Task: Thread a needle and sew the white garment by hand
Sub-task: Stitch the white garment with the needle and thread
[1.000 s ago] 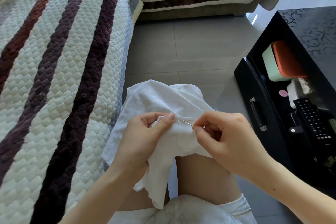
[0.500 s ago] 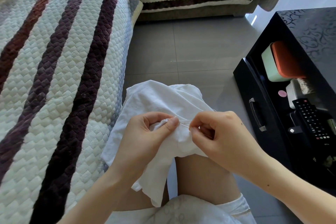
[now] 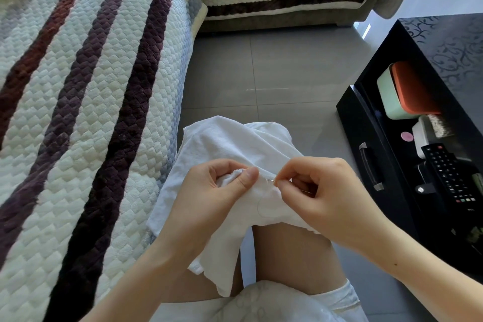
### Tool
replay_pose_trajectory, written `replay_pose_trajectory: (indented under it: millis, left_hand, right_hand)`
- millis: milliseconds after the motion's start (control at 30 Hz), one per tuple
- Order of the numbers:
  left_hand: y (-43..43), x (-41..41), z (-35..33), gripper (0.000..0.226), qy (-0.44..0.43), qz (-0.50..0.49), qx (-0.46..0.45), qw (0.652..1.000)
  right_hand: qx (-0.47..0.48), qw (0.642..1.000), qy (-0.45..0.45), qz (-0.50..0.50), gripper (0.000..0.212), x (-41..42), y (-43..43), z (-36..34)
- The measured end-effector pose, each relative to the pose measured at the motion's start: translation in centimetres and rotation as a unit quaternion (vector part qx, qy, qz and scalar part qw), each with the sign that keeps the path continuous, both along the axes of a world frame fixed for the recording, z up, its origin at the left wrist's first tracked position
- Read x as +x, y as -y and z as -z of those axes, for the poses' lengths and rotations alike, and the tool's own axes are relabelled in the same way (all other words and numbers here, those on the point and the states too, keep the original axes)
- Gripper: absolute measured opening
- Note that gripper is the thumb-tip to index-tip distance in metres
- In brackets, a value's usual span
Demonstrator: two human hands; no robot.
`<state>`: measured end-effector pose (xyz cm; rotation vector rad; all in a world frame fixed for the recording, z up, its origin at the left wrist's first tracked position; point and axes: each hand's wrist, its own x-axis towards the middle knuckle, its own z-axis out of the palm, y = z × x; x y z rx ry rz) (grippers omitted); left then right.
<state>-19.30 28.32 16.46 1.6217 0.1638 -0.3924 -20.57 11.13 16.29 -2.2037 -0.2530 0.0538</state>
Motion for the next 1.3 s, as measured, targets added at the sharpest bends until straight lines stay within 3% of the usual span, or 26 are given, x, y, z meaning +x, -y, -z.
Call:
replay_pose_trajectory:
  millis: [267, 433, 767, 1133, 1233, 1300]
  left_hand:
    - [0.1, -0.1, -0.1, 0.017, -0.016, -0.012, -0.006, 1.0]
    - [0.1, 0.0, -0.2, 0.017, -0.038, -0.012, -0.019, 0.999]
    - [-0.1, -0.1, -0.4, 0.02, -0.077, -0.006, -0.056, 0.995]
    - [0.0, 0.1, 0.0, 0.035, -0.155, 0.033, -0.163, 0.974]
    - [0.6, -0.1, 0.0, 0.026, -0.15, 0.03, -0.174, 0.973]
    - [0.8, -0.1, 0.2, 0.036, -0.142, 0.009, -0.163, 0.976]
  right_hand:
    - [0.134, 0.987, -0.088, -0.007, 0.022, 0.1, 0.5, -0.7]
    - [0.179, 0.977, -0.119, -0.002, 0.011, 0.1, 0.7, -0.5]
    - [0.262, 0.951, -0.161, 0.014, 0.012, -0.3, 0.9, -0.5]
    - [0.339, 0.911, -0.234, -0.008, 0.008, 0.4, 1.0, -0.2]
    - [0.338, 0.912, -0.23, -0.028, 0.006, 0.3, 0.6, 0.0]
    - [0.304, 0.93, -0.204, -0.035, 0.009, 0.2, 0.7, 0.2]
